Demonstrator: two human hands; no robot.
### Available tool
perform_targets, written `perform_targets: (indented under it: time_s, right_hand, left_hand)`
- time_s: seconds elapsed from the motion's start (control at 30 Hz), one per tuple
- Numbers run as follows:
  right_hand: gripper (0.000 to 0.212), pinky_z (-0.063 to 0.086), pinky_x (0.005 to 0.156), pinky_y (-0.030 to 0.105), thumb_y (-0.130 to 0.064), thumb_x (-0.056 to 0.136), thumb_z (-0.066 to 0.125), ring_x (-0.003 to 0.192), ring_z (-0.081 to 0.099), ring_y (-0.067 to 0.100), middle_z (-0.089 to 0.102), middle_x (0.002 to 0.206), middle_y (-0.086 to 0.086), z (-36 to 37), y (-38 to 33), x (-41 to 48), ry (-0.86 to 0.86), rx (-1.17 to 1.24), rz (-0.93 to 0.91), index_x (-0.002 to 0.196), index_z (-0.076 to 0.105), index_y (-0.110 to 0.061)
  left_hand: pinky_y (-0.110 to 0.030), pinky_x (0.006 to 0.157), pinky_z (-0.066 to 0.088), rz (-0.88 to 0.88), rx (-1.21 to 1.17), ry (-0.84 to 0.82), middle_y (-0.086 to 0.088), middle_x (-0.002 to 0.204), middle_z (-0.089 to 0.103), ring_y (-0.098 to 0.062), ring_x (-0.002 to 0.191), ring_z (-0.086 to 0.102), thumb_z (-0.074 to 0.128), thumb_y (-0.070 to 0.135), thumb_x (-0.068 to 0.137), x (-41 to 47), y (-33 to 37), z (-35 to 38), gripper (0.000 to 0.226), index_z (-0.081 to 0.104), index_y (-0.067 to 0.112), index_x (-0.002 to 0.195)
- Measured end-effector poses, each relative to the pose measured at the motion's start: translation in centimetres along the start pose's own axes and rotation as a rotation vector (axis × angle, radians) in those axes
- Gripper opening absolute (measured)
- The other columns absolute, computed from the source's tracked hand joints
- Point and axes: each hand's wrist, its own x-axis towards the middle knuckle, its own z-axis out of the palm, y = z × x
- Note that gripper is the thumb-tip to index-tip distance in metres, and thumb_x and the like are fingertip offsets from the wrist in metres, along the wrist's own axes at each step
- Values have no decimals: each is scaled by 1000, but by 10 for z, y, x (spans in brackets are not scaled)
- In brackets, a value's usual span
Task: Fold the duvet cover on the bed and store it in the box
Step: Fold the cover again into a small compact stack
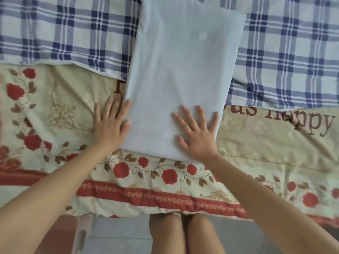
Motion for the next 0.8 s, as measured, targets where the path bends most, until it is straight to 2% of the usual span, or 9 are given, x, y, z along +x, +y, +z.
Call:
perform_targets:
  time_s: [0.13,0.23,0.27,0.33,0.43,0.5,0.63,0.73,0.8]
  right_hand:
    - [66,-1,114,59,-58,91,31,146,-10,23,-1,159,-7,2,6,-27,13,204,221,151,11,-38]
    - [70,22,115,46,-53,95,41,147,0,24,-10,159,-8,1,-11,-61,49,604,448,151,3,-36]
    - [74,32,110,42,-47,94,48,146,11,24,-4,160,-6,-1,-22,-69,87,791,571,151,4,-33]
    - [80,33,110,39,-33,90,61,140,26,20,17,156,-1,-10,-37,-74,174,1067,830,151,11,-22]
    - [80,40,98,29,-28,81,73,124,44,19,41,137,2,-26,-36,-63,142,1275,1074,144,25,-15]
    - [84,45,92,30,-35,74,79,112,52,18,49,125,1,-31,-25,-57,45,1319,1095,139,30,-12]
    - [86,53,73,24,-51,65,80,98,64,18,63,114,1,-48,-7,-62,-80,1194,904,132,44,-10]
    - [75,49,66,20,-39,75,76,91,59,16,56,112,1,-67,9,-95,-25,1162,853,131,38,-6]
    - [73,46,63,19,-40,77,74,88,57,14,52,111,-1,-69,14,-134,-100,1096,813,131,35,-8]
  left_hand:
    - [-42,118,-2,-108,-289,-3,-2,159,7,-17,146,1,15,41,96,-23,8,-1,62,10,13,151]
    - [-48,112,28,-332,-668,57,-15,147,36,-31,137,29,37,34,98,-39,33,-5,57,26,6,147]
    - [-47,105,36,-388,-734,66,-17,139,43,-32,129,38,44,35,96,-44,40,-6,60,26,6,145]
    - [-44,95,44,-469,-805,63,-17,127,51,-30,115,49,54,42,91,-49,49,-11,65,33,4,139]
    - [-38,87,49,-609,-935,-41,-11,119,58,-27,107,58,66,48,82,-38,43,-19,65,47,2,124]
    - [-32,83,49,-629,-1052,-119,-7,114,63,-24,104,61,72,44,78,-35,38,-24,59,56,4,118]
    - [-24,77,46,-524,-1135,-43,1,104,63,-15,94,61,68,26,86,-55,46,-52,34,61,9,115]
    - [-20,64,47,-380,-1117,-81,12,93,62,-3,81,60,63,26,88,-89,60,-72,21,57,18,107]
    - [-25,68,53,-363,-1093,-207,9,93,65,-7,83,63,62,32,88,-128,73,-65,22,59,20,106]
